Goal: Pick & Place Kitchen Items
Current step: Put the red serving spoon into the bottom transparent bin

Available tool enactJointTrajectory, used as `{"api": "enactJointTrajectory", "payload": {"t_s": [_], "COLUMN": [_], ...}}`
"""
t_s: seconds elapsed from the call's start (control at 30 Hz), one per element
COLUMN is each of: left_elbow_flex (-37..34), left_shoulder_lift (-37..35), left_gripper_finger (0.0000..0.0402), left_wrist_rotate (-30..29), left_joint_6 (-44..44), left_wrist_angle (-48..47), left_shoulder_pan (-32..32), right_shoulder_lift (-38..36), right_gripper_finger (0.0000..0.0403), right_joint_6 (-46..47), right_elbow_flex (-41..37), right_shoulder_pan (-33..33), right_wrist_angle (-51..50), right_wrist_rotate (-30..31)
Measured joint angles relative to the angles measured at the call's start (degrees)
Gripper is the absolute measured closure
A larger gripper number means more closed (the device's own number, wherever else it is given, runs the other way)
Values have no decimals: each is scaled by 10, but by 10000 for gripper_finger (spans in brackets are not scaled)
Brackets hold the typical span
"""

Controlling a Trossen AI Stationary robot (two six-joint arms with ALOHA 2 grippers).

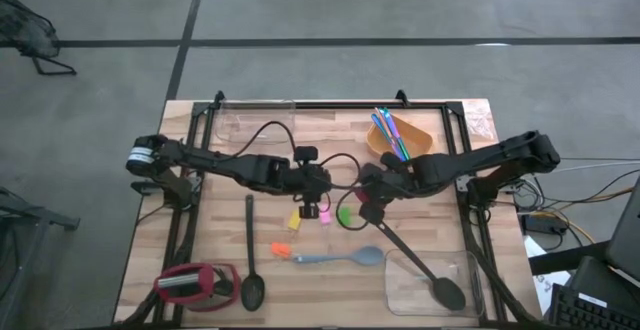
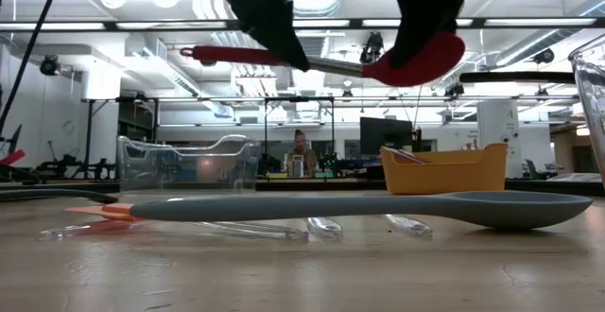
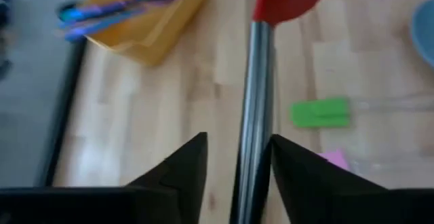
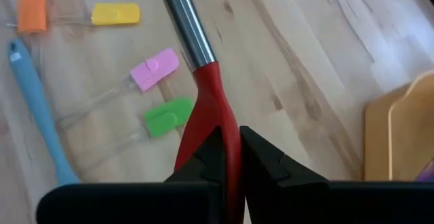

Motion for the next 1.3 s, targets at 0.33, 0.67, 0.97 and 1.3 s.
{"api": "enactJointTrajectory", "payload": {"t_s": [0.33, 0.67, 0.97, 1.3], "left_elbow_flex": [-1, -1, -16, -31], "left_shoulder_lift": [-19, -71, -86, -87], "left_gripper_finger": [185, 184, 184, 184], "left_wrist_rotate": [-61, -75, -75, -75], "left_joint_6": [67, 64, 53, 53], "left_wrist_angle": [53, 76, 81, 87], "left_shoulder_pan": [-50, -112, -131, -132], "right_shoulder_lift": [-63, -119, -151, -134], "right_gripper_finger": [383, 382, 381, 380], "right_joint_6": [134, 300, 500, 717], "right_elbow_flex": [-8, -76, -152, -197], "right_shoulder_pan": [58, 162, 322, 497], "right_wrist_angle": [-79, -80, -71, -50], "right_wrist_rotate": [1, 46, 103, 157]}}
